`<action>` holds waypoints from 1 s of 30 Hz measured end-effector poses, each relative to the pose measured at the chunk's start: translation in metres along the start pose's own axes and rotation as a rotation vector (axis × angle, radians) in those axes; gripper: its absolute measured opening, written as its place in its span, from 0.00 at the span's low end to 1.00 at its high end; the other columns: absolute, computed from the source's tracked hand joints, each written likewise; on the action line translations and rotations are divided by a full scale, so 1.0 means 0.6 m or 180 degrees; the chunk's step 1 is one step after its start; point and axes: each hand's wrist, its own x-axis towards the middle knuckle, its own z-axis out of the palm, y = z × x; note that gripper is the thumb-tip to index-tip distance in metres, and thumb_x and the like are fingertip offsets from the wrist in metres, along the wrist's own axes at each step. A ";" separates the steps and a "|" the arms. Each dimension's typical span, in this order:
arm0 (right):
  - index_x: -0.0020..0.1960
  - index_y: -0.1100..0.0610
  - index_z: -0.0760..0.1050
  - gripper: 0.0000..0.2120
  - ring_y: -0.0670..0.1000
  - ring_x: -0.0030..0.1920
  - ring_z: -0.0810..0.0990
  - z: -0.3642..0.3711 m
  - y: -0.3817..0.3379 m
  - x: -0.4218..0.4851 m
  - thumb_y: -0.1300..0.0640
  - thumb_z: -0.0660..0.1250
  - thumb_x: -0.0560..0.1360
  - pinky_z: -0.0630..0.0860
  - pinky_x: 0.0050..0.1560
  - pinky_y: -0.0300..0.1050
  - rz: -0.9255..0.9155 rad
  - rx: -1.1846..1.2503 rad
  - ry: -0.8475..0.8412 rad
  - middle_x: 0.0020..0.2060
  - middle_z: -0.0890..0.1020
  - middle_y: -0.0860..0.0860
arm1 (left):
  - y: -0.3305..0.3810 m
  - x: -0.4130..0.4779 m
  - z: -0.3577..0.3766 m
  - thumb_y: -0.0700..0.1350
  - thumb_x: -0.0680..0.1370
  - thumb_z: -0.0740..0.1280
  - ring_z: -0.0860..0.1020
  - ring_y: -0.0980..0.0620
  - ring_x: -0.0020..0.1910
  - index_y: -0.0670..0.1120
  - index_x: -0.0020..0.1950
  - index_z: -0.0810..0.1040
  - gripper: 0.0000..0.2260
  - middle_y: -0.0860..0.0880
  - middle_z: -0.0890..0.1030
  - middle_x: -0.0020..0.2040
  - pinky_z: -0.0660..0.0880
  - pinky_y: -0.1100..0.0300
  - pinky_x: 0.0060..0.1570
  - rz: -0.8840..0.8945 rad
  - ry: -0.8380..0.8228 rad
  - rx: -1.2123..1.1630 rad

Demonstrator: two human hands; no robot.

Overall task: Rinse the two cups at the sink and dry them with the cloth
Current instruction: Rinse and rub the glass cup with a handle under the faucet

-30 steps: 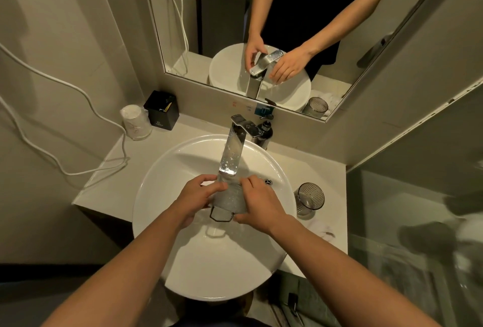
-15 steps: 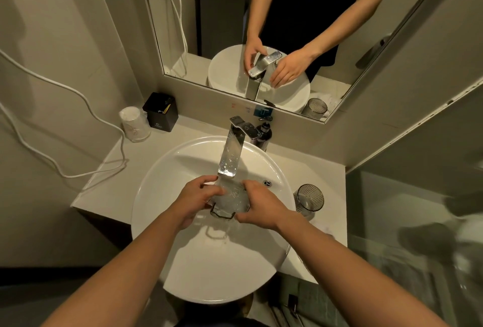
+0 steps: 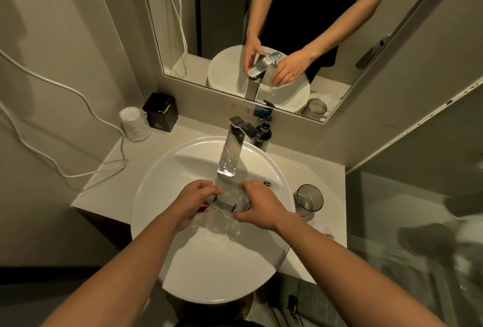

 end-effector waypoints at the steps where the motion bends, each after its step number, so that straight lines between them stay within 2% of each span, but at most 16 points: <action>1: 0.64 0.51 0.74 0.32 0.54 0.55 0.78 -0.001 0.000 -0.002 0.41 0.76 0.64 0.76 0.52 0.48 0.0008 0.0059 -0.0021 0.54 0.79 0.52 | 0.000 0.000 -0.001 0.51 0.66 0.76 0.73 0.51 0.36 0.45 0.47 0.78 0.16 0.49 0.77 0.38 0.72 0.59 0.37 0.0026 -0.0067 0.0028; 5: 0.61 0.52 0.75 0.26 0.52 0.50 0.80 0.000 0.001 -0.007 0.47 0.76 0.66 0.79 0.49 0.51 0.0052 0.0253 -0.0137 0.52 0.80 0.51 | 0.000 0.000 0.001 0.50 0.67 0.76 0.77 0.51 0.36 0.45 0.42 0.78 0.12 0.49 0.79 0.37 0.75 0.55 0.44 0.0188 -0.0041 0.0070; 9: 0.65 0.50 0.73 0.32 0.52 0.53 0.78 0.005 -0.005 -0.008 0.42 0.77 0.65 0.78 0.52 0.50 0.0118 0.0294 -0.0186 0.55 0.79 0.50 | -0.003 0.002 0.014 0.45 0.70 0.78 0.78 0.51 0.36 0.45 0.39 0.75 0.13 0.50 0.77 0.33 0.79 0.54 0.44 0.0319 0.0134 0.0074; 11: 0.65 0.50 0.73 0.34 0.52 0.54 0.78 0.003 -0.013 -0.009 0.40 0.76 0.63 0.78 0.54 0.50 0.0143 0.0319 -0.0155 0.56 0.78 0.50 | -0.006 0.004 0.019 0.46 0.67 0.81 0.82 0.52 0.37 0.44 0.44 0.76 0.16 0.53 0.81 0.36 0.80 0.53 0.44 0.0296 0.0311 0.0050; 13: 0.63 0.50 0.74 0.33 0.52 0.52 0.78 0.005 -0.019 -0.007 0.39 0.76 0.62 0.79 0.52 0.50 0.0201 0.0331 -0.0131 0.54 0.78 0.50 | -0.007 0.004 0.022 0.48 0.64 0.82 0.80 0.52 0.36 0.45 0.43 0.75 0.18 0.53 0.79 0.35 0.79 0.52 0.44 0.0269 0.0344 0.0031; 15: 0.59 0.50 0.74 0.30 0.53 0.49 0.79 0.009 -0.023 -0.004 0.38 0.74 0.62 0.79 0.49 0.51 0.0260 0.0312 -0.0123 0.51 0.78 0.51 | -0.006 0.001 0.024 0.48 0.65 0.81 0.79 0.51 0.34 0.46 0.39 0.76 0.15 0.51 0.78 0.33 0.78 0.53 0.43 0.0298 0.0248 0.0036; 18: 0.56 0.52 0.74 0.25 0.55 0.48 0.79 0.010 -0.019 0.000 0.42 0.72 0.64 0.79 0.48 0.52 0.0298 0.0274 -0.0179 0.50 0.78 0.53 | -0.007 -0.005 0.014 0.47 0.64 0.78 0.82 0.51 0.40 0.44 0.47 0.79 0.15 0.49 0.83 0.40 0.80 0.54 0.46 0.0217 0.0045 0.0010; 21: 0.54 0.51 0.73 0.20 0.56 0.49 0.78 0.007 -0.016 0.001 0.45 0.70 0.65 0.78 0.49 0.55 0.0254 0.0352 -0.0295 0.50 0.78 0.54 | -0.012 -0.003 -0.001 0.44 0.59 0.79 0.84 0.48 0.54 0.45 0.64 0.76 0.33 0.48 0.82 0.58 0.82 0.49 0.54 0.0100 -0.0050 0.0031; 22: 0.52 0.50 0.73 0.18 0.56 0.49 0.78 0.005 -0.015 0.002 0.44 0.69 0.65 0.78 0.49 0.55 0.0233 0.0377 -0.0340 0.49 0.78 0.54 | -0.013 -0.004 -0.003 0.44 0.59 0.79 0.84 0.47 0.56 0.46 0.68 0.75 0.37 0.48 0.80 0.61 0.82 0.48 0.55 0.0085 -0.0075 0.0070; 25: 0.54 0.50 0.76 0.15 0.55 0.50 0.79 -0.003 -0.017 0.003 0.49 0.72 0.69 0.79 0.53 0.56 0.0160 0.0545 -0.0392 0.51 0.79 0.54 | -0.005 -0.011 -0.001 0.41 0.61 0.78 0.83 0.50 0.52 0.47 0.69 0.74 0.36 0.49 0.79 0.59 0.81 0.53 0.46 0.0106 -0.0092 0.0076; 28: 0.67 0.55 0.77 0.20 0.55 0.58 0.79 -0.011 -0.017 0.002 0.53 0.72 0.76 0.77 0.59 0.50 0.0150 0.0859 -0.0259 0.60 0.78 0.55 | -0.001 -0.014 0.003 0.44 0.62 0.79 0.83 0.50 0.48 0.46 0.66 0.76 0.33 0.48 0.80 0.54 0.81 0.54 0.45 0.0081 0.0055 -0.0037; 30: 0.67 0.56 0.76 0.20 0.54 0.59 0.79 -0.011 -0.016 0.001 0.51 0.71 0.77 0.77 0.61 0.50 0.0210 0.0927 -0.0143 0.62 0.78 0.55 | -0.003 -0.013 0.004 0.46 0.62 0.80 0.83 0.49 0.46 0.47 0.64 0.77 0.31 0.47 0.80 0.53 0.81 0.53 0.45 0.0042 0.0163 -0.0075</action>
